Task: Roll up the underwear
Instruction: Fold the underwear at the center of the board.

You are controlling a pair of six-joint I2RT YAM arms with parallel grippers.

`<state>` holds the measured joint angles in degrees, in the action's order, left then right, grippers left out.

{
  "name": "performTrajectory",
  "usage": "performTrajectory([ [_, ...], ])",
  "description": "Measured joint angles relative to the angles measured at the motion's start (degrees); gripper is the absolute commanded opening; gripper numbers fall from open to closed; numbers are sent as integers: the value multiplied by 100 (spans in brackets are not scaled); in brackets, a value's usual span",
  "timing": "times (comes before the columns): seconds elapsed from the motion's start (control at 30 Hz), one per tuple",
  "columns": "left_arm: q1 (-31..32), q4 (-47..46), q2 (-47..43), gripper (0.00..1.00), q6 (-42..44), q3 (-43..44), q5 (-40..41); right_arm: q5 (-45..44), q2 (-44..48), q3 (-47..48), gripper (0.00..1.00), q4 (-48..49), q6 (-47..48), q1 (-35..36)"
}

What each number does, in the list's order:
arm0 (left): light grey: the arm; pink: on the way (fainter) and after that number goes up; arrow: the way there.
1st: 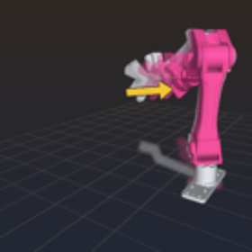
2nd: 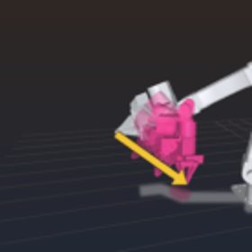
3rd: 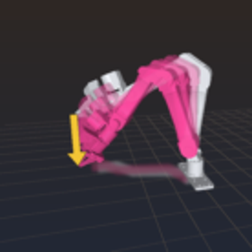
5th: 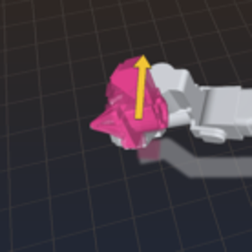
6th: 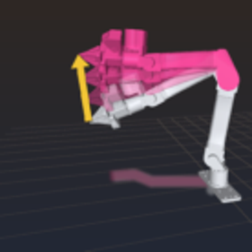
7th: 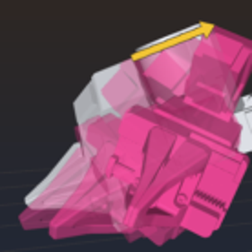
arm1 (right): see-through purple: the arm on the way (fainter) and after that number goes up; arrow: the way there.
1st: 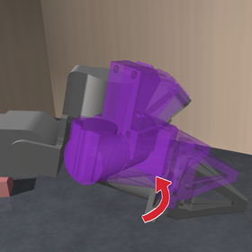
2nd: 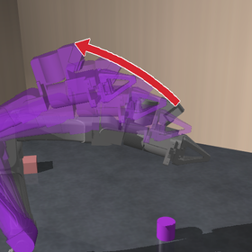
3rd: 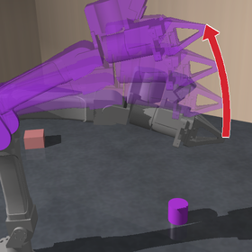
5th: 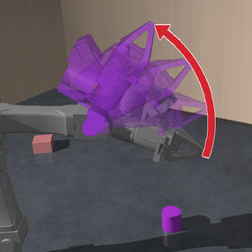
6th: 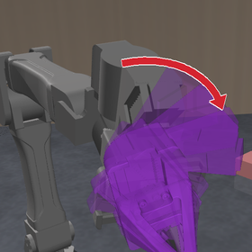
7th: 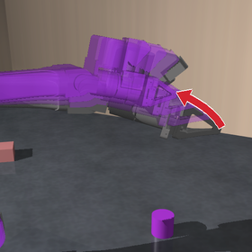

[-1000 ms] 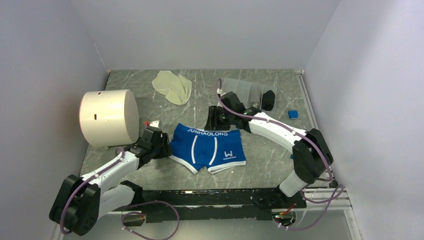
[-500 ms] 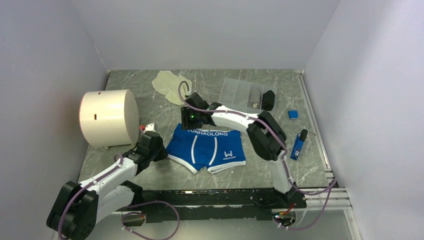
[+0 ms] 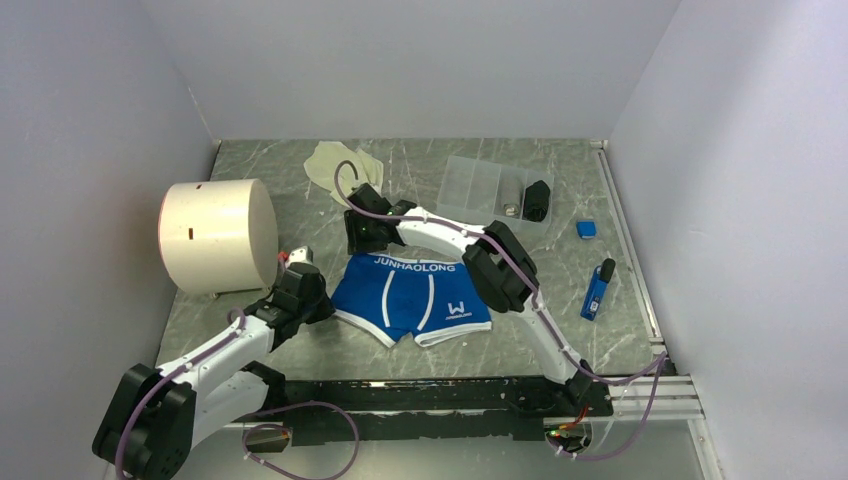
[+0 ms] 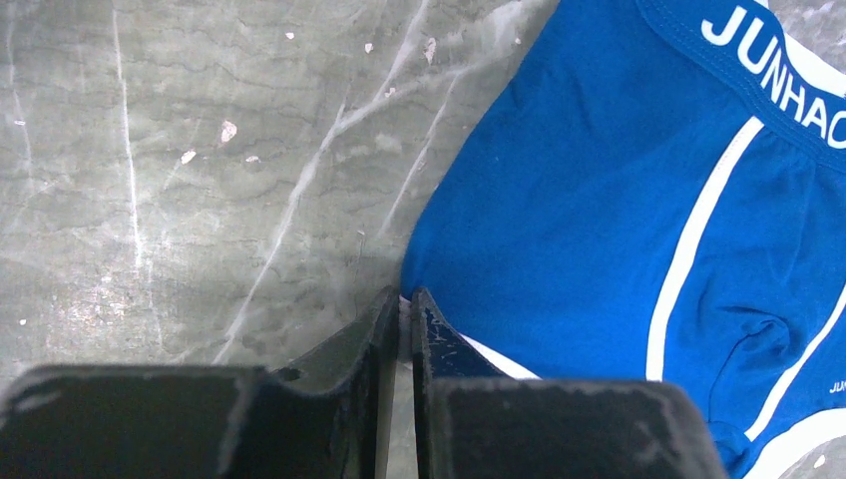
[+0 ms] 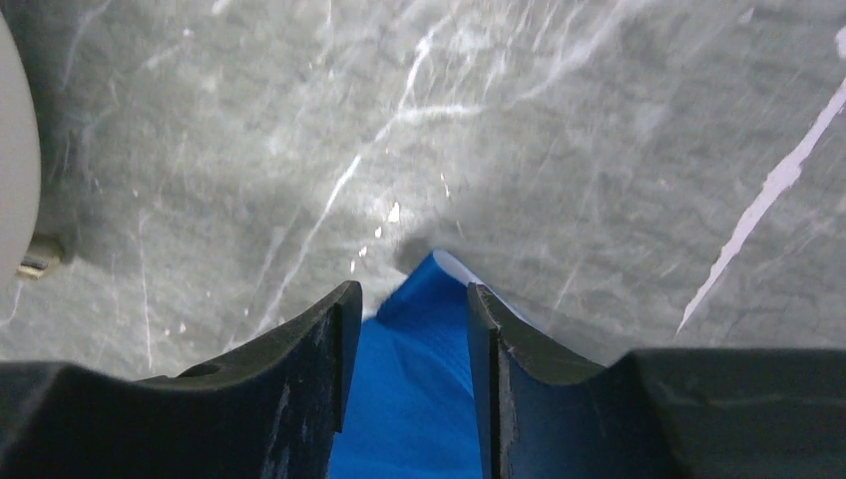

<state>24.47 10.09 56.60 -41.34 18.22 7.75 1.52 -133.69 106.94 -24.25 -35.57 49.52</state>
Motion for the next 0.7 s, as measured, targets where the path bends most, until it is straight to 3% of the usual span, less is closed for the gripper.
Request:
performTrajectory([
  [0.7,0,365,-199,15,-9,66,-22,-1604,-1032,2402,50,-1773,664,544],
])
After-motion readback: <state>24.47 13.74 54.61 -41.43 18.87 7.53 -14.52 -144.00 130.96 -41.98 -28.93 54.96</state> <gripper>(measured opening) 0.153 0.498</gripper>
